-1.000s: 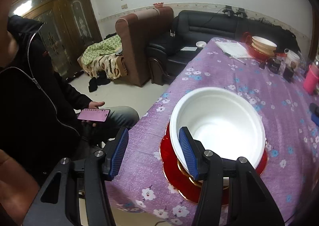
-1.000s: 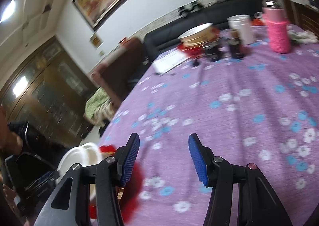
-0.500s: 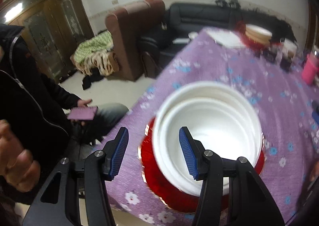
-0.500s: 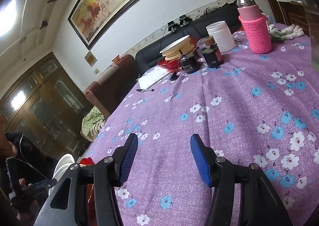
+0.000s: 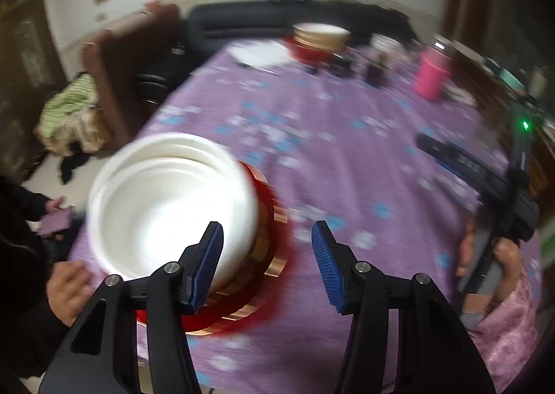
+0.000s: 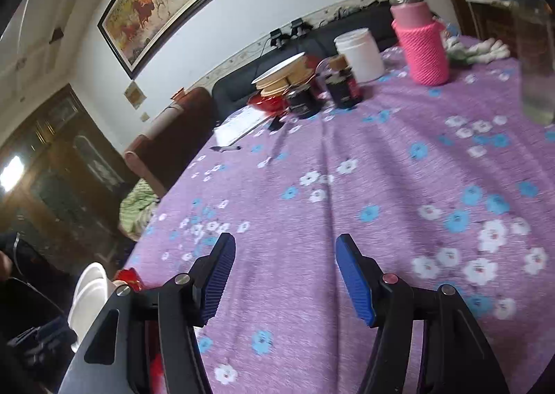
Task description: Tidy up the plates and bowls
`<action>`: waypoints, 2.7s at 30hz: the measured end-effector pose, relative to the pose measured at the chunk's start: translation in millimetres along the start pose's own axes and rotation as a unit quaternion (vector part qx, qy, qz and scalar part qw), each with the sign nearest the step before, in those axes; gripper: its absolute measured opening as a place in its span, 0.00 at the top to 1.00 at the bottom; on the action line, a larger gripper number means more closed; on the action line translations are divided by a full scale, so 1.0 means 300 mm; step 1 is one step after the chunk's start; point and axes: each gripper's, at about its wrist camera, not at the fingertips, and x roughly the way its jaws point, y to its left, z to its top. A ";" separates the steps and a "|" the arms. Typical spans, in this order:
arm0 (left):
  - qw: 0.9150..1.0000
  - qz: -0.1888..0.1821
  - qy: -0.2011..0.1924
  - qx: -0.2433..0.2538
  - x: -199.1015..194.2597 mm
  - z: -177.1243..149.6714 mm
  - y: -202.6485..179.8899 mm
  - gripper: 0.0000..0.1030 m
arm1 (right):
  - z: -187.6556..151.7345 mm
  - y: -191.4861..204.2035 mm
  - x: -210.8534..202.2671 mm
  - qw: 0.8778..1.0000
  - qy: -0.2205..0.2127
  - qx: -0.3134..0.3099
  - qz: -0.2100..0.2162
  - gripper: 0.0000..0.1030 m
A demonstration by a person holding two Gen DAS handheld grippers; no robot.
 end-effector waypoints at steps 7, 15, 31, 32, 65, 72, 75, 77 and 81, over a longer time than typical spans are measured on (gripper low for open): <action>1.000 -0.008 -0.010 -0.011 -0.001 -0.016 -0.016 0.50 | -0.037 -0.024 -0.123 0.999 -0.020 -0.036 -0.019 0.36; 0.992 0.080 -0.090 -0.039 -0.091 -0.044 0.072 0.41 | -0.084 0.100 -0.163 0.997 -0.021 -0.069 0.034 0.36; 0.983 0.110 -0.103 -0.105 -0.078 -0.079 0.256 0.34 | -0.261 0.437 -0.154 0.983 0.024 -0.151 0.104 0.31; 0.983 0.111 -0.103 -0.108 -0.078 -0.082 0.261 0.32 | -0.269 0.452 -0.153 0.982 0.027 -0.154 0.108 0.31; 0.977 0.083 -0.122 -0.152 -0.097 -0.072 0.303 0.20 | -0.252 0.454 -0.169 0.980 0.021 -0.149 0.132 0.28; 0.974 0.086 -0.133 -0.160 -0.121 -0.071 0.317 0.20 | -0.249 0.456 -0.177 0.978 0.023 -0.153 0.138 0.28; 0.976 0.083 -0.123 -0.157 -0.119 -0.066 0.322 0.20 | -0.244 0.457 -0.181 0.978 0.021 -0.153 0.140 0.28; 0.977 0.076 -0.122 -0.159 -0.120 -0.067 0.326 0.20 | -0.245 0.460 -0.183 0.978 0.022 -0.154 0.140 0.28; 0.977 0.072 -0.120 -0.162 -0.120 -0.063 0.337 0.20 | -0.253 0.471 -0.183 0.977 0.024 -0.159 0.143 0.28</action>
